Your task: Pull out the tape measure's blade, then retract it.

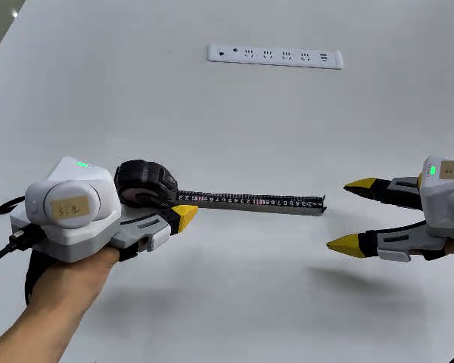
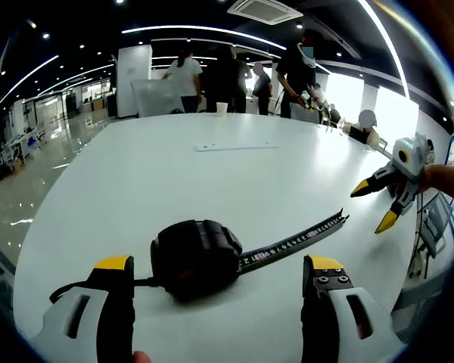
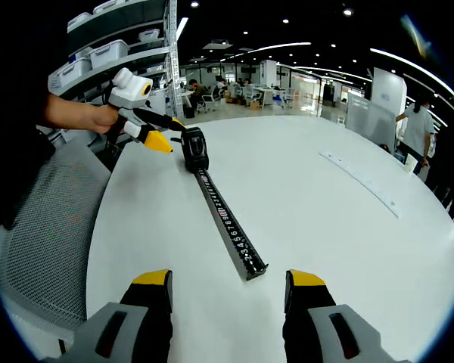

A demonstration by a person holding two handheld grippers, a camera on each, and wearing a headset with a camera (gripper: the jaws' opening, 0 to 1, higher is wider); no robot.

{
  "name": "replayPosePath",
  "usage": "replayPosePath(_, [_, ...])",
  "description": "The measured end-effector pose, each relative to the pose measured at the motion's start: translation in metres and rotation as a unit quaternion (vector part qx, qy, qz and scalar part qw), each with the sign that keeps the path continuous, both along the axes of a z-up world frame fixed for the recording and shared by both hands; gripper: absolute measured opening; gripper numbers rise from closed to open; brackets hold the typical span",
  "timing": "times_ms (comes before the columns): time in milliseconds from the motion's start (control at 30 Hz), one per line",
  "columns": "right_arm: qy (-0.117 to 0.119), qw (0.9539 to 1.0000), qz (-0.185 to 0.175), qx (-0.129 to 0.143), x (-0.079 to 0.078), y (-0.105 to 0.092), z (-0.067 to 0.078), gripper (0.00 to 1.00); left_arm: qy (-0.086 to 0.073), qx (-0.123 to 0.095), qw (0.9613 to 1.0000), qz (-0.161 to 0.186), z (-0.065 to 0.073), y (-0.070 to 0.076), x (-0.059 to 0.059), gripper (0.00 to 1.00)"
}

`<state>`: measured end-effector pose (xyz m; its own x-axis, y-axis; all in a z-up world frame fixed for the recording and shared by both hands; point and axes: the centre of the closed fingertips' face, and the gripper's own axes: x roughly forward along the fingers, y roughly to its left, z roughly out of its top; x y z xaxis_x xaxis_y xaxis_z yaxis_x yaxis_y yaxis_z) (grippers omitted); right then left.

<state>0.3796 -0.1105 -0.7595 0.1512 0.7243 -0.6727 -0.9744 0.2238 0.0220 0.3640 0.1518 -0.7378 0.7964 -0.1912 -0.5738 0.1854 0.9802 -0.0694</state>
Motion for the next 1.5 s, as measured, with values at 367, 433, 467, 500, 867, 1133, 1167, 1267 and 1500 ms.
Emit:
replayPosePath(367, [-0.011, 0.9982, 0.055, -0.022, 0.008, 0.006, -0.009, 0.45, 0.000, -0.007, 0.9997, 0.022, -0.004, 0.002, 0.009, 0.81])
replayPosePath(433, [-0.014, 0.9976, 0.063, -0.025, 0.010, 0.006, -0.010, 0.43, 0.002, -0.006, 0.9997, 0.023, -0.005, 0.002, 0.010, 0.80])
replayPosePath(467, [-0.014, 0.9975, 0.065, -0.026, 0.011, 0.006, -0.010, 0.42, 0.003, -0.005, 0.9997, 0.025, -0.006, 0.003, 0.010, 0.79])
replayPosePath(500, [-0.014, 0.9973, 0.067, -0.027, 0.011, 0.006, -0.011, 0.41, 0.003, -0.004, 0.9996, 0.027, -0.006, 0.003, 0.011, 0.79])
replayPosePath(867, [-0.024, 0.9935, 0.102, -0.044, 0.017, 0.010, -0.021, 0.32, 0.013, -0.002, 0.9987, 0.050, -0.013, 0.008, 0.015, 0.71])
replayPosePath(1133, [-0.028, 0.9910, 0.120, -0.052, 0.020, 0.015, -0.027, 0.27, 0.018, -0.005, 0.9974, 0.070, -0.016, 0.010, 0.019, 0.66])
replayPosePath(1167, [-0.028, 0.9907, 0.122, -0.052, 0.021, 0.015, -0.028, 0.27, 0.019, -0.005, 0.9972, 0.073, -0.017, 0.010, 0.020, 0.65])
replayPosePath(1267, [-0.029, 0.9899, 0.127, -0.055, 0.022, 0.017, -0.030, 0.25, 0.021, -0.006, 0.9965, 0.080, -0.018, 0.012, 0.021, 0.63])
replayPosePath(1500, [-0.032, 0.9881, 0.138, -0.060, 0.024, 0.020, -0.034, 0.21, 0.026, -0.009, 0.9953, 0.093, -0.021, 0.015, 0.023, 0.61])
